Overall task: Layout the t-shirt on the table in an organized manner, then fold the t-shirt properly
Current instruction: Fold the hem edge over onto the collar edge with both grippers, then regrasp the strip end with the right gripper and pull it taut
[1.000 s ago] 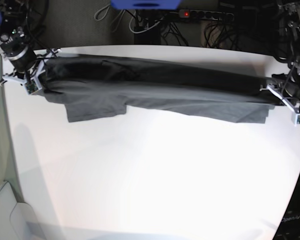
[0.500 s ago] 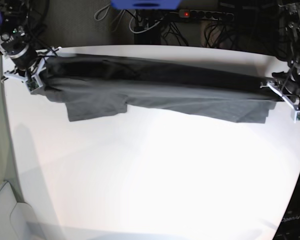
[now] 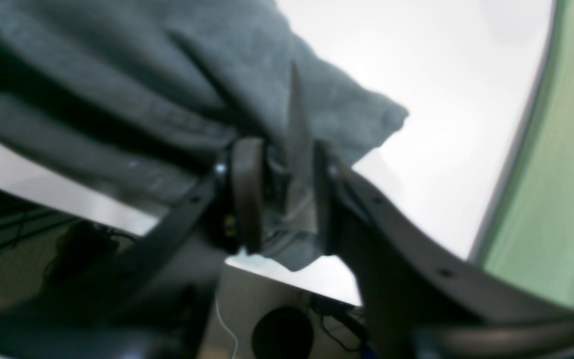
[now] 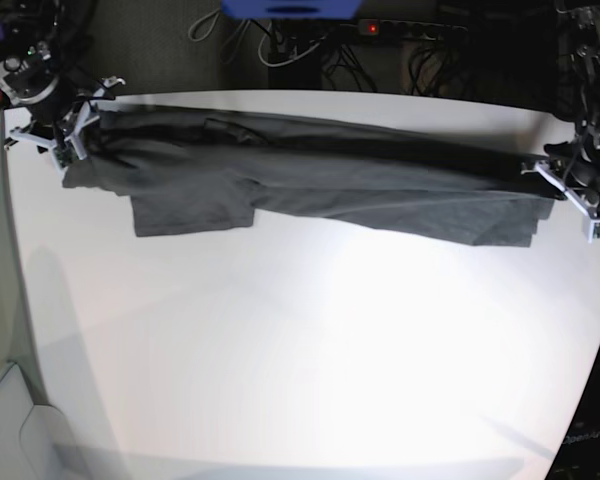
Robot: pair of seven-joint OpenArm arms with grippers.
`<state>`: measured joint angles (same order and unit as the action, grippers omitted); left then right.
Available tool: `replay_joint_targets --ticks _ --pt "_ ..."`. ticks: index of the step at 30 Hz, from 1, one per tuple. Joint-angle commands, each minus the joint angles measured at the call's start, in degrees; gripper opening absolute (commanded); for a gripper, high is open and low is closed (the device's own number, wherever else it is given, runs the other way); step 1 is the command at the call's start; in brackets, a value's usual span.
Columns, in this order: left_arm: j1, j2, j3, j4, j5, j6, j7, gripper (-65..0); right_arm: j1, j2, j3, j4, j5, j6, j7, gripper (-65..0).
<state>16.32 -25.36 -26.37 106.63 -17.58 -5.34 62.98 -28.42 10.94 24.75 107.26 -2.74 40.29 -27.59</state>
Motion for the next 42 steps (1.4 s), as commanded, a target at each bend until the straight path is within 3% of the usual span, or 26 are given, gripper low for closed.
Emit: replay_joint_targets --ticks 1,4,6,9,12,23,25,29,32,37,42 --pt "-0.3 -0.9 -0.3 1.2 0.5 0.4 -0.8 -45.8 -0.8 0.8 1.1 1.1 0.3 -0.3 1.2 -42.9" --pt "0.0 -0.9 -0.3 1.4 0.2 0.4 -0.8 -37.2 -1.3 1.0 1.3 1.3 0.3 -0.3 1.4 -38.3" --pt "0.0 -1.1 -0.3 1.5 0.0 -0.5 -0.8 -35.2 -1.5 1.1 1.4 1.7 0.3 -0.3 1.4 -37.7" --pt "-0.1 -0.8 -0.8 1.5 0.5 -6.7 -0.4 -34.7 -1.7 1.1 1.9 2.8 0.3 -0.3 1.2 -37.6" --pt "-0.2 -0.8 -0.9 1.1 0.5 -10.0 -0.3 -34.7 -1.7 0.8 4.8 4.5 0.8 -0.3 1.2 -37.4" --pt "-1.6 -0.6 -6.2 -0.1 0.3 -10.4 -0.8 -33.6 0.5 1.0 8.3 5.0 0.5 -0.3 1.1 -37.3" --pt "-3.8 -0.3 -6.1 -1.4 0.4 -10.4 -0.4 -28.3 1.1 0.9 8.1 5.0 0.5 -0.3 1.1 -37.3" --pt "-5.5 1.4 -5.7 -2.5 0.1 -10.4 -0.2 -10.4 1.7 0.8 7.8 5.0 0.5 -0.3 1.1 -37.3" --pt "-5.5 1.5 -2.0 -2.6 0.3 -10.4 -0.7 -0.2 3.4 0.8 7.7 5.0 0.5 -0.3 1.0 -37.3" --pt "-5.3 4.1 -0.8 -2.8 0.5 -10.4 -0.8 0.0 6.0 0.8 7.7 5.0 0.4 -0.3 0.3 -37.3" --pt "-5.3 5.5 -1.2 -2.8 0.5 -10.4 -0.8 0.0 11.8 1.1 7.6 4.7 0.4 -0.3 -7.8 -37.3"
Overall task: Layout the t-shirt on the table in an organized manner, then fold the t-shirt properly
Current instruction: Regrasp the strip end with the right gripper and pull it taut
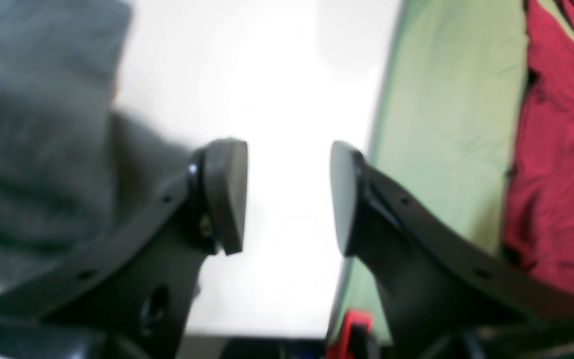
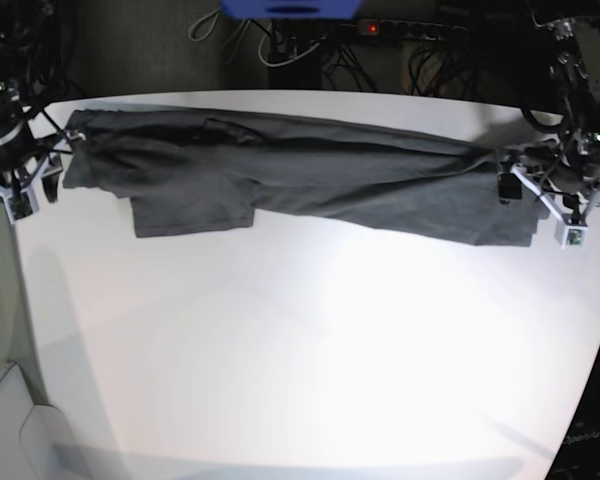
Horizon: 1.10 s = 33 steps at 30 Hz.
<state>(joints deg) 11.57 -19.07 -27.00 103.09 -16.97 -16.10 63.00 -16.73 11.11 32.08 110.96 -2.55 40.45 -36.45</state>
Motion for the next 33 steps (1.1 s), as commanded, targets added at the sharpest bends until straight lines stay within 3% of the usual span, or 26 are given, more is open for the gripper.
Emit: replay_joint_targets --ticks 1,3,6,14,17,22,28,33 --pt "-0.5 -0.8 -0.6 0.6 -0.1 0.3 -0.8 0.0 1.4 1.0 0.3 1.0 0.2 -0.4 -0.6 -37.3" --pt "-0.5 -0.8 -0.6 0.3 -0.1 0.3 -0.8 0.0 4.3 1.0 0.3 1.0 0.2 -0.4 -3.4 -37.3" --pt "-0.7 -1.1 -0.6 -3.4 -0.1 0.3 -0.8 -8.9 8.2 1.0 -0.5 1.0 0.2 -0.4 -7.8 -37.3" --pt "-1.8 -1.6 -0.5 -11.2 0.0 0.3 -5.2 -50.2 13.8 1.7 -12.3 0.6 0.1 -0.4 -17.6 -37.3" --pt "-2.7 -2.9 -0.3 -14.1 0.0 0.3 -5.3 -61.4 16.1 -0.1 -16.0 -1.3 0.1 -0.4 -18.5 -37.3" --pt "-3.5 -3.4 -0.6 -15.5 0.0 0.3 -5.5 -63.7 19.8 -2.8 -19.3 -8.8 0.1 -0.4 -18.5 -37.2" --pt "-3.4 -3.4 -0.6 -15.5 0.0 0.3 -6.3 -63.7 24.7 -3.8 -20.3 -19.7 0.1 -0.4 -18.5 -36.6" --pt "-3.5 -2.9 -0.3 -15.1 5.8 0.3 -6.3 -63.7 27.0 -3.6 -20.3 -26.7 0.1 -0.4 -18.0 -28.0"
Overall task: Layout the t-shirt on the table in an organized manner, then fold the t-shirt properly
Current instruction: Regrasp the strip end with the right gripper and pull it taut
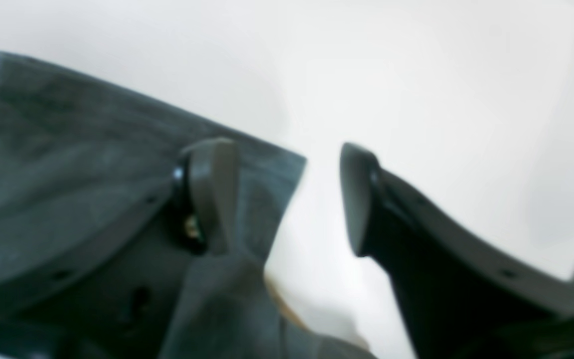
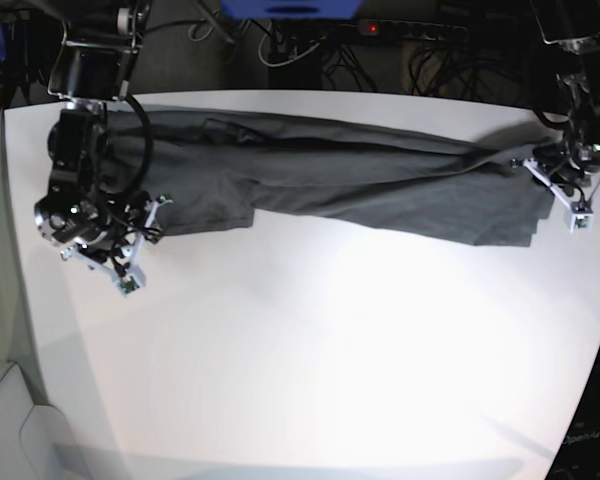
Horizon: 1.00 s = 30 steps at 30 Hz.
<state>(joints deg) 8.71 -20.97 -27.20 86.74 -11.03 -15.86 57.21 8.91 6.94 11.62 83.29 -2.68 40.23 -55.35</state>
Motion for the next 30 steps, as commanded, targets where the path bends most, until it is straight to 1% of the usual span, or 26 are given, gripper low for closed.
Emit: replay_joint_targets --ticks 1,5,10,14,18,19,20,22,26,27,30 --pt "-0.7 -1.0 -0.1 1.3 0.3 0.1 -0.6 -63.7 1.4 0.6 0.2 0.3 0.3 -0.2 1.0 -26.8" --pt "-0.7 -1.0 -0.3 1.3 0.5 0.1 -0.6 -63.7 1.4 0.6 0.3 -0.8 0.3 -0.2 1.3 -25.8" --pt "-0.6 -1.0 -0.4 1.3 0.6 0.1 -0.6 -63.7 0.8 0.6 0.3 -1.6 0.3 -0.2 4.6 -25.8" --pt "-0.6 -1.0 -0.4 1.3 0.5 0.1 -0.6 -63.8 1.0 0.7 0.3 -5.7 0.3 -0.2 4.6 -25.8" --pt "-0.5 -1.0 -0.4 1.3 0.7 0.1 -0.6 -63.8 0.9 0.7 0.3 -6.1 0.3 -0.2 4.6 -26.1" --pt "-0.5 -1.0 -0.4 1.3 0.7 0.1 -0.6 -63.8 0.8 0.7 0.3 -6.1 0.3 -0.2 4.6 -27.3" --pt "-0.5 -1.0 -0.4 1.3 0.8 0.1 -0.6 -63.8 0.8 0.7 0.3 -6.1 0.3 -0.2 4.6 -29.6" --pt "-0.5 -1.0 -0.4 1.3 0.8 0.1 -0.6 -63.8 0.8 0.7 0.3 -5.7 0.3 -0.2 4.5 -38.1" --pt "-0.5 -1.0 -0.4 1.3 0.8 0.1 -0.6 -63.8 -0.2 0.7 0.0 -2.5 0.3 -0.2 4.1 -61.9" --pt "-0.5 -1.0 -0.4 1.3 0.8 0.1 -0.6 -63.8 -0.6 0.7 -0.1 -1.1 0.3 -0.2 4.1 -65.0" --pt "-0.5 -1.0 -0.4 1.3 0.8 0.1 -0.6 -63.8 -3.1 0.7 0.0 4.1 0.3 -0.2 4.1 -64.8"
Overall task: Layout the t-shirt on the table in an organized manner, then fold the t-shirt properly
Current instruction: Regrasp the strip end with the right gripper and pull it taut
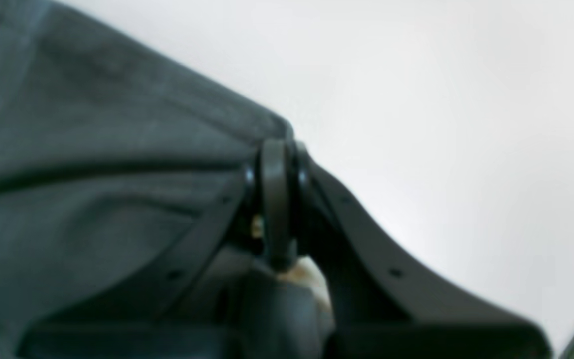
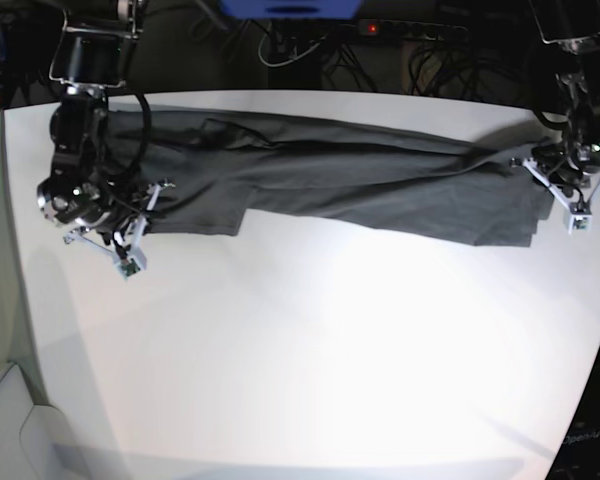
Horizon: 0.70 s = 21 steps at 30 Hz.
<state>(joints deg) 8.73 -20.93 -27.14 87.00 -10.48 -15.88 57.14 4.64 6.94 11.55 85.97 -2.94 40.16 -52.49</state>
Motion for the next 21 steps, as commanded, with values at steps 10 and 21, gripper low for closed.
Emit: replay_joint_targets --ticks 10,21 --pt "-0.5 -1.0 -0.4 1.0 0.3 0.1 -0.6 -63.8 -7.9 0.4 0.4 20.4 0.6 -0.2 0.8 -65.0" --pt "-0.5 -1.0 -0.4 1.0 0.3 0.1 -0.7 -63.8 -16.1 0.3 1.9 29.2 0.6 -0.2 -5.3 -65.0"
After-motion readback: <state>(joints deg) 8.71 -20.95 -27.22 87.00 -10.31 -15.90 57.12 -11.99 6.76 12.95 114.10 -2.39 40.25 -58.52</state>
